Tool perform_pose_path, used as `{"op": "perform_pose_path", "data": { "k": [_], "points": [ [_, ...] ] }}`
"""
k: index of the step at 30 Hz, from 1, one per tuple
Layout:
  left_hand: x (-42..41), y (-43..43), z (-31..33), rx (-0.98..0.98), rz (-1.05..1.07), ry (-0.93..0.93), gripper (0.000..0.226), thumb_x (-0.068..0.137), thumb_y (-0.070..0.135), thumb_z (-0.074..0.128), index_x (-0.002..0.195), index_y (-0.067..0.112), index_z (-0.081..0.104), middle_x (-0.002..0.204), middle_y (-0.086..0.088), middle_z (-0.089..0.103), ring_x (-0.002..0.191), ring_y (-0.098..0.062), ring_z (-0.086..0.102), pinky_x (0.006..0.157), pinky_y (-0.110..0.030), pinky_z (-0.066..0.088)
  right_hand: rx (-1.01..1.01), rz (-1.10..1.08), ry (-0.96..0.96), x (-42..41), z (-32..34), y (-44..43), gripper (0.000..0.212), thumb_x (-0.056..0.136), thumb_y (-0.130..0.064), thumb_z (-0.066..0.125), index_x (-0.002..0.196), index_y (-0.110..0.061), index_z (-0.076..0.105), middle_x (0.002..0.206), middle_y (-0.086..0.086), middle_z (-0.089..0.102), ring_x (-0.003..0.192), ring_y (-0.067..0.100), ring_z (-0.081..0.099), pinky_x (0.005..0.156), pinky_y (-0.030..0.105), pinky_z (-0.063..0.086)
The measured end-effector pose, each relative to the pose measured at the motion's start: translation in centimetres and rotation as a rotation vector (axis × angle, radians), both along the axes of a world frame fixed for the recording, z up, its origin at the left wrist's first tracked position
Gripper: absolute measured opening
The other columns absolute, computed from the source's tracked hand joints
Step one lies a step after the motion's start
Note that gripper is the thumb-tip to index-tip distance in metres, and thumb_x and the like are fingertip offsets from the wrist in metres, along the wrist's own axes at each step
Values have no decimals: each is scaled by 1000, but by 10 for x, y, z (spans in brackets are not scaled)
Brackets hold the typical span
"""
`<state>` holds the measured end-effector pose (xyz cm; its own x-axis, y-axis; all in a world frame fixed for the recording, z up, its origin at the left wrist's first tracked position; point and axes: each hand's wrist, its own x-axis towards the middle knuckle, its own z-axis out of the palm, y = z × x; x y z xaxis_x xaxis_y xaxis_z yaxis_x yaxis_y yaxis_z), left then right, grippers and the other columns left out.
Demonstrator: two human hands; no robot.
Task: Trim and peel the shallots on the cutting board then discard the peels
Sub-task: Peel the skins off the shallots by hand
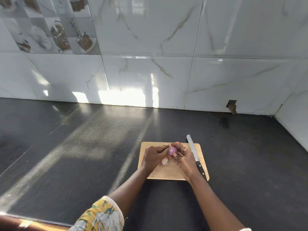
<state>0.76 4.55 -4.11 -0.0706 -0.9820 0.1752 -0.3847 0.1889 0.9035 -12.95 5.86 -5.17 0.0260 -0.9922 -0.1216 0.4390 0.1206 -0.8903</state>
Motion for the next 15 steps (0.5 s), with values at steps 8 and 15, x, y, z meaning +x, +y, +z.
{"op": "perform_pose_path", "data": {
  "k": [8, 15],
  "points": [
    [-2, -4, -4, 93, 22, 202, 20, 81, 18, 69, 100, 16, 72, 103, -2, 71, 97, -2, 64, 87, -23, 52, -9, -18, 132, -1, 1, -2, 34, 84, 14, 57, 103, -11, 70, 133, 15, 54, 111, 24, 62, 85, 34, 57],
    [-3, -6, -6, 128, 13, 281, 22, 80, 17, 70, 102, 14, 71, 104, -3, 71, 98, -6, 66, 87, -26, 53, -55, -21, 182, 1, 9, 0, 32, 84, 12, 59, 100, -14, 69, 119, 12, 63, 104, 18, 63, 82, 26, 57]
  ]
}}
